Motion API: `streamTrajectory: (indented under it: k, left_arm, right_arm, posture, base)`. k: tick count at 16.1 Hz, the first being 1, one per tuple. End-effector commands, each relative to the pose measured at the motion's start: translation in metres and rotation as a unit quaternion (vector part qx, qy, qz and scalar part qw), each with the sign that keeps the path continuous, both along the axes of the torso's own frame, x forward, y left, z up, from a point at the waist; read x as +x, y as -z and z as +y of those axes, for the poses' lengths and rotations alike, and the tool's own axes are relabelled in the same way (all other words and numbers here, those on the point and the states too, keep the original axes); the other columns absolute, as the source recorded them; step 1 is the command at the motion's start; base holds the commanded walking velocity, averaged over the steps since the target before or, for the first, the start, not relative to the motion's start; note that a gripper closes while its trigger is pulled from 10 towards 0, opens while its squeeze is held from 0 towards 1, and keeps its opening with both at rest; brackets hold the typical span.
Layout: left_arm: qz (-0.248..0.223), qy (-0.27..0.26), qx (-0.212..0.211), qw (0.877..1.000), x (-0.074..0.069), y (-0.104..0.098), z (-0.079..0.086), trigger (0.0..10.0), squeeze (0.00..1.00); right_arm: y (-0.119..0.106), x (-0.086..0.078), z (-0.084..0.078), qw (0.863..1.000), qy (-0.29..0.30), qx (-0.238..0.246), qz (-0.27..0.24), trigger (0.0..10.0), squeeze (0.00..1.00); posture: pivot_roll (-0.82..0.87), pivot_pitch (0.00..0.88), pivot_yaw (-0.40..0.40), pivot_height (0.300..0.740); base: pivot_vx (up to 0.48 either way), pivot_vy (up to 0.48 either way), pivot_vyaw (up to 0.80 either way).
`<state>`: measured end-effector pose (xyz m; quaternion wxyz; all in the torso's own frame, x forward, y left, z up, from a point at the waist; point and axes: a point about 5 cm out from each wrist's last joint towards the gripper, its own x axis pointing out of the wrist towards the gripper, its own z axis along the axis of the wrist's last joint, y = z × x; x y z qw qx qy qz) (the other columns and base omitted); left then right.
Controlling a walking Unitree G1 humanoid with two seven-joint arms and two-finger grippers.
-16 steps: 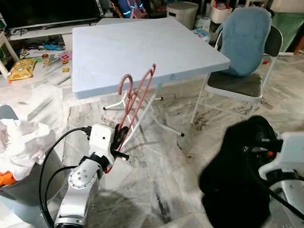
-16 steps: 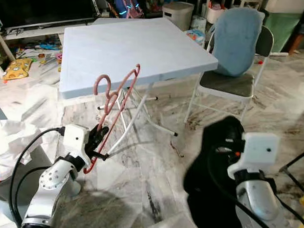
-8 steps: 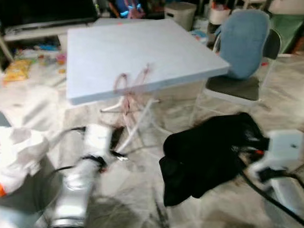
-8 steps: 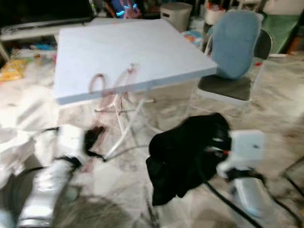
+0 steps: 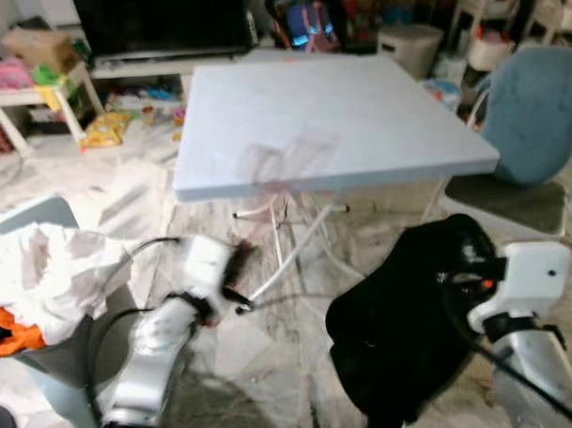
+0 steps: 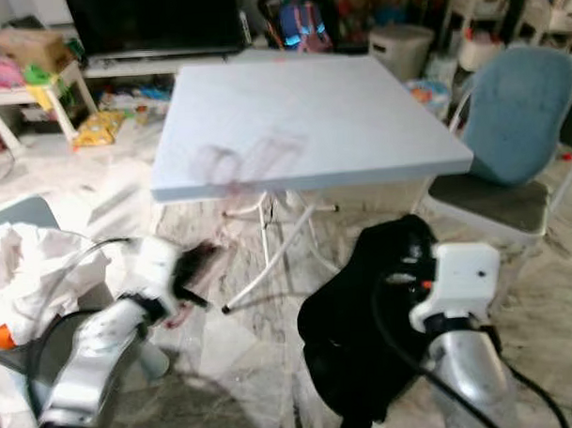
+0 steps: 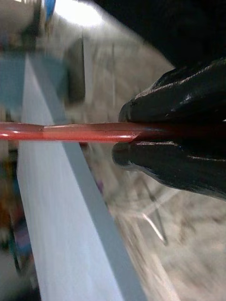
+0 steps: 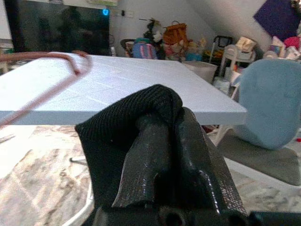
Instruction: Hang hanger
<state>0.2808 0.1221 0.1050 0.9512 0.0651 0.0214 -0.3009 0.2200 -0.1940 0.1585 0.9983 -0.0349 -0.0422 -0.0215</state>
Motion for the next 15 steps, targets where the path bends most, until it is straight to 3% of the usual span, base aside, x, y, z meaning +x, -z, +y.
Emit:
streamTrajectory:
  k: [1, 3, 7, 10, 15]
  left_arm:
    - [-0.02, 0.018, 0.024, 0.999, 0.007, -0.009, 0.012, 10.0, 0.0]
    - [-0.034, 0.018, 0.031, 0.999, 0.011, -0.014, 0.013, 10.0, 0.0]
    - [-0.053, -0.059, 0.005, 0.997, 0.011, -0.016, 0.013, 10.0, 0.0]
    - [-0.066, -0.099, 0.003, 0.993, 0.013, -0.019, 0.021, 10.0, 0.0]
    - [-0.062, -0.1, -0.001, 0.993, 0.008, -0.016, 0.013, 10.0, 0.0]
  right_arm:
    - [-0.007, 0.005, 0.006, 1.0, -0.015, 0.002, -0.019, 10.0, 0.0]
    - [-0.007, 0.007, 0.007, 1.0, -0.015, 0.001, -0.021, 10.0, 0.0]
    - [-0.01, 0.005, 0.007, 1.0, -0.009, 0.003, -0.03, 10.0, 0.0]
    - [-0.015, 0.013, 0.007, 0.999, -0.023, -0.006, -0.038, 10.0, 0.0]
    - [-0.019, 0.021, 0.013, 0.998, -0.021, 0.002, -0.053, 10.0, 0.0]
  posture:
    - [0.07, 0.0, -0.049, 0.74]
    - [0.07, 0.0, -0.041, 0.74]
    - [0.08, 0.0, -0.052, 0.74]
    - [0.09, 0.0, -0.055, 0.74]
    - [0.09, 0.0, -0.048, 0.74]
  base:
    - [0.405, 0.0, 0.0]
    - [0.405, 0.0, 0.0]
    - [0.406, 0.0, 0.0]
    - [0.419, 0.0, 0.0]
    - [0.42, 0.0, 0.46]
